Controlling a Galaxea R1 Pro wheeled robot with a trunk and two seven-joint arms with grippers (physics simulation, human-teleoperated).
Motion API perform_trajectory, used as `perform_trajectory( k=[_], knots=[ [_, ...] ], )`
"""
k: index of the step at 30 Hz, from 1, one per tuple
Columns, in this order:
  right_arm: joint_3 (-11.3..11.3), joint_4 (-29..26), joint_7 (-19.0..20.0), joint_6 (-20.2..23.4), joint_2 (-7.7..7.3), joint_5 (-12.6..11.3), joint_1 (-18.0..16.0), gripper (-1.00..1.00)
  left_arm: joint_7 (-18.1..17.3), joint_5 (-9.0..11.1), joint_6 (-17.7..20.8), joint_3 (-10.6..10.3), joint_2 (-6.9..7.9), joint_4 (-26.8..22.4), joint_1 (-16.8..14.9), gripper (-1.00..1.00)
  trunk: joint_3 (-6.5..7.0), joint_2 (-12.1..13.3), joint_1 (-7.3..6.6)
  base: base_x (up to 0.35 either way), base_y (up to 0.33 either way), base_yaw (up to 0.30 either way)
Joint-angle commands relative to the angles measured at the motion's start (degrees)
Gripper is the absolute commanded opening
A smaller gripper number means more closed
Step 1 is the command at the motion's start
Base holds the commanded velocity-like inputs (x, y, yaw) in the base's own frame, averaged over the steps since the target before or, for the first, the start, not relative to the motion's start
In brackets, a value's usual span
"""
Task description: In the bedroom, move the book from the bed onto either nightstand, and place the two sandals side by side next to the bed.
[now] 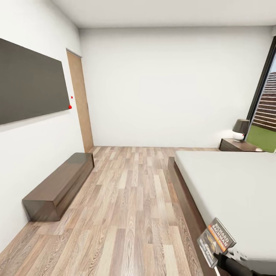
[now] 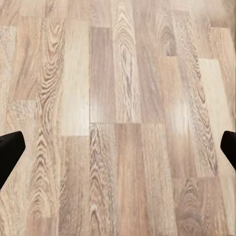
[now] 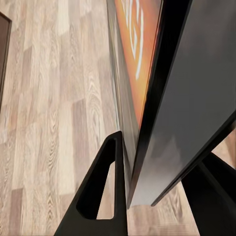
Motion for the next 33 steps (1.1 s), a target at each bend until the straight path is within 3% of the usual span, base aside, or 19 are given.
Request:
perform_trajectory(
  k=[1, 3, 7, 10, 13, 16, 19, 33],
  knots=[
    [0.3, 0.0, 0.2, 0.2, -0.02, -0.5, 0.0, -1.00, -0.2, 0.6, -0.1, -0.5, -0.07, -0.5, -0.1, 1.00, -0.09, -0.1, 0.01, 0.000, 0.000, 0.000],
    [0.3, -0.2, 0.1, 1.4, -0.01, -0.4, -0.1, -1.00, -0.2, 0.6, 0.5, -0.4, -0.64, -3.6, -0.1, 1.00, -0.09, -0.1, 0.01, 0.000, 0.000, 0.000],
    [0.4, -0.8, 0.1, 3.5, 0.00, 2.4, -0.1, -1.00, -1.2, 0.7, 8.2, -0.4, -1.21, -10.7, -0.1, 1.00, -0.09, -0.1, 0.01, 0.000, 0.000, 0.000],
    [0.4, -3.3, 0.2, 3.8, -0.03, 6.7, -0.2, -1.00, -4.8, 0.8, 10.8, -0.3, -1.17, -12.0, -0.1, 1.00, -0.09, -0.1, 0.01, 0.000, 0.000, 0.000],
    [0.4, -4.4, 1.9, 3.9, -0.06, 8.7, -0.2, -1.00, -10.8, 1.1, 11.4, -0.2, -0.85, -12.2, -0.1, 1.00, -0.09, -0.1, 0.01, 0.000, 0.000, 0.000],
    [0.3, -4.3, 7.7, 3.9, -0.09, 9.2, -0.2, -1.00, -15.7, 1.2, 11.5, -0.1, -0.48, -12.2, -0.1, 1.00, -0.09, -0.1, 0.01, 0.000, 0.000, 0.000],
    [0.2, -4.1, 9.5, 3.8, -0.10, 9.2, -0.2, -1.00, -16.6, 1.3, 11.5, -0.1, 0.12, -12.1, -0.1, 1.00, -0.09, -0.1, 0.01, 0.000, 0.000, 0.000],
    [0.2, -3.9, 10.0, 3.0, -0.09, 9.1, -0.1, -1.00, -16.8, 2.4, 11.4, -0.1, 0.51, -12.0, -0.1, 1.00, -0.09, -0.1, 0.01, 0.244, 0.000, 0.000]
  ],
)
